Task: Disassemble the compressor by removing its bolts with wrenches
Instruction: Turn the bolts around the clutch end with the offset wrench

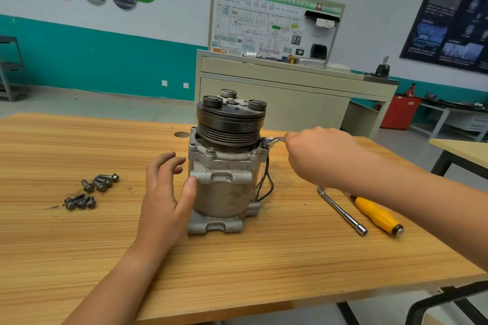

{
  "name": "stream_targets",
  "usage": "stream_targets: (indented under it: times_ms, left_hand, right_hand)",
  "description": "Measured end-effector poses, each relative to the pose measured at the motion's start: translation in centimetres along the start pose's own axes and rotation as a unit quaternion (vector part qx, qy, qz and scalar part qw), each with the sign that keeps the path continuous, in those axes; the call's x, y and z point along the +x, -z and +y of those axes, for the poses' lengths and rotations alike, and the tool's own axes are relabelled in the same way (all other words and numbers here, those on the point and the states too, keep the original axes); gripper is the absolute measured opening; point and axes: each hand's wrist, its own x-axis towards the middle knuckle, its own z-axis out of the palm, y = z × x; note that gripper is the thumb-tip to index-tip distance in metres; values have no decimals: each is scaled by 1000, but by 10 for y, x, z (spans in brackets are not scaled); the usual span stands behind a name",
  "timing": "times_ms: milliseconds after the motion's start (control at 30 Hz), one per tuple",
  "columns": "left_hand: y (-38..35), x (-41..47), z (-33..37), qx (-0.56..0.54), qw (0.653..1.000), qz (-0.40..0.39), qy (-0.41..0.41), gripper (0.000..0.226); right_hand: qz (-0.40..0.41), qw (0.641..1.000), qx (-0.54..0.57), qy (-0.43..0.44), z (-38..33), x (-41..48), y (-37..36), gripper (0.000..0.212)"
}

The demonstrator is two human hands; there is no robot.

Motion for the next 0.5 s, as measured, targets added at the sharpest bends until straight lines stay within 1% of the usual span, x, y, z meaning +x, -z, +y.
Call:
stream_targets:
  times_ms: [167, 267, 333, 400, 500]
  left_hand:
    - [0, 0, 0, 3, 1000, 4, -3, 47]
    - [0, 0, -1, 5, 1000, 5, -6, 46]
    - [0, 0, -1, 5, 1000, 5, -8, 43]
    - [0, -1, -1, 6, 1000, 4, -7, 43]
    - [0, -1, -1, 7, 1000, 3, -4, 44]
  right_hand:
    - [29, 996, -69, 37, -3, -2, -2, 29]
    - [24, 997, -59, 40, 2, 2, -3, 22]
    - [21, 998, -35, 40, 7, 3, -6, 21]
    - [23, 999, -18, 45, 12, 5, -9, 29]
    - [15, 999, 9, 40, 18, 7, -12, 51]
